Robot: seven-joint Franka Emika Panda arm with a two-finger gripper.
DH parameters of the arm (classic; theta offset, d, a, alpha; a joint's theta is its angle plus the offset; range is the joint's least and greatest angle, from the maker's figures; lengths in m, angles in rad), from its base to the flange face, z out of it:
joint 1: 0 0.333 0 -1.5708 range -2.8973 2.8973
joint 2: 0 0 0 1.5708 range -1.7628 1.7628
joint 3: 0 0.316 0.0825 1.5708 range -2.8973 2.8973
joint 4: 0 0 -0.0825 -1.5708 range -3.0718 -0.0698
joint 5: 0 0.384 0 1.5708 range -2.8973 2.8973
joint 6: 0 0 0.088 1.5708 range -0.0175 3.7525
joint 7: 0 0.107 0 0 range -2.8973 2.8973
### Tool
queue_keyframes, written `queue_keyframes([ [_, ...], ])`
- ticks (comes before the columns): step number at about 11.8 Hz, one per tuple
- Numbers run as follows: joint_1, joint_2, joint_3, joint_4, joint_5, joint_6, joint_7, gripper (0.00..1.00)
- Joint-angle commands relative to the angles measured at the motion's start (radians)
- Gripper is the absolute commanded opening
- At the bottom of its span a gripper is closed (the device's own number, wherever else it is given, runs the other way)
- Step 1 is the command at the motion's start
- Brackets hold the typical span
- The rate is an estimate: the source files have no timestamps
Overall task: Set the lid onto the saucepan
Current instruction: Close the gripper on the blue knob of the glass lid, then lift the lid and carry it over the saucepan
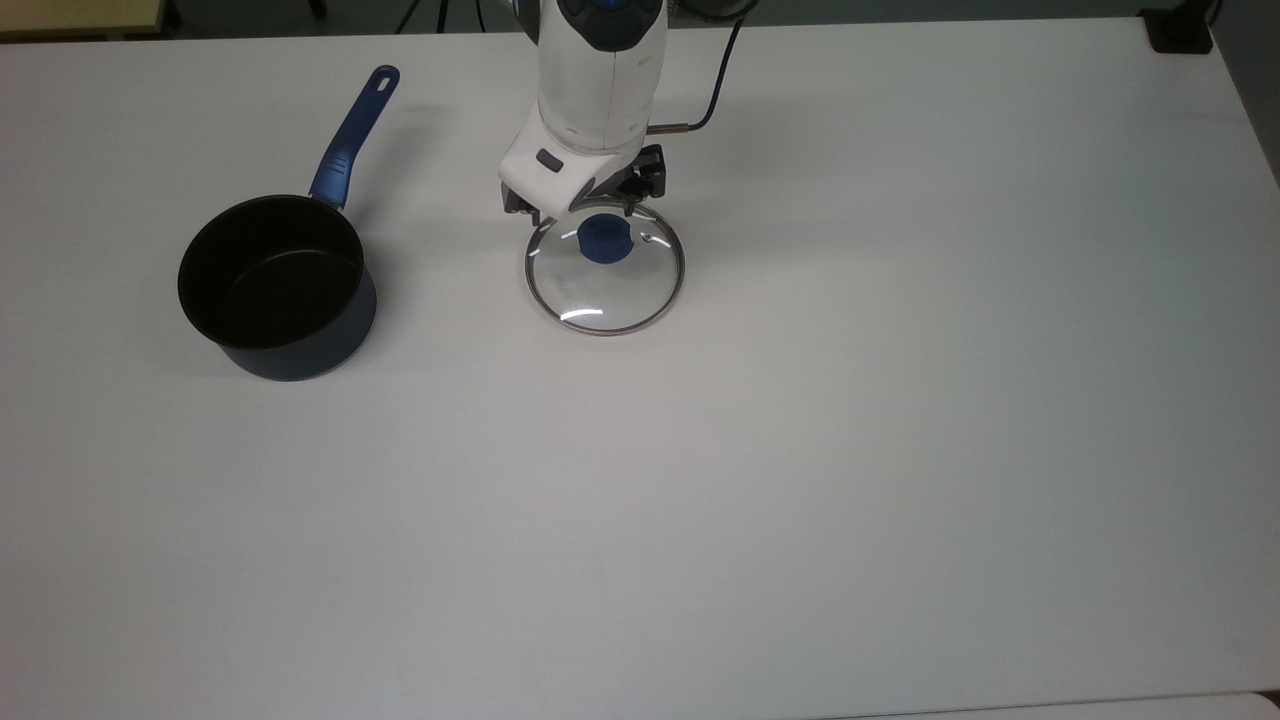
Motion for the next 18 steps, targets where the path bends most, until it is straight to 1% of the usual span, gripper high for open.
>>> queue_keyframes([
  [1,0.039,-0.015,-0.007,-0.043,0.035,0.080,-0.007,1.00],
  [3,0.055,0.012,-0.006,-0.047,0.037,0.115,-0.006,0.99],
  [4,0.059,0.026,-0.006,-0.047,0.037,0.135,0.003,0.92],
  [5,0.059,0.028,-0.006,-0.049,0.037,0.145,0.006,0.82],
  [6,0.059,0.029,-0.006,-0.049,0.037,0.145,0.006,0.75],
  [8,0.056,0.041,-0.006,-0.049,0.037,0.146,0.006,0.68],
  [10,0.049,0.040,-0.006,-0.049,0.037,0.145,0.003,0.57],
  [12,0.043,0.026,-0.006,-0.043,0.037,0.129,-0.001,0.53],
  [13,0.034,0.017,-0.007,-0.031,0.037,0.099,0.000,0.53],
  [14,0.030,0.022,-0.009,0.015,0.037,0.055,0.008,0.53],
  [15,0.007,0.025,-0.016,0.073,0.037,0.010,0.009,0.53],
  [18,-0.114,0.032,-0.018,0.233,0.036,-0.085,-0.017,0.53],
])
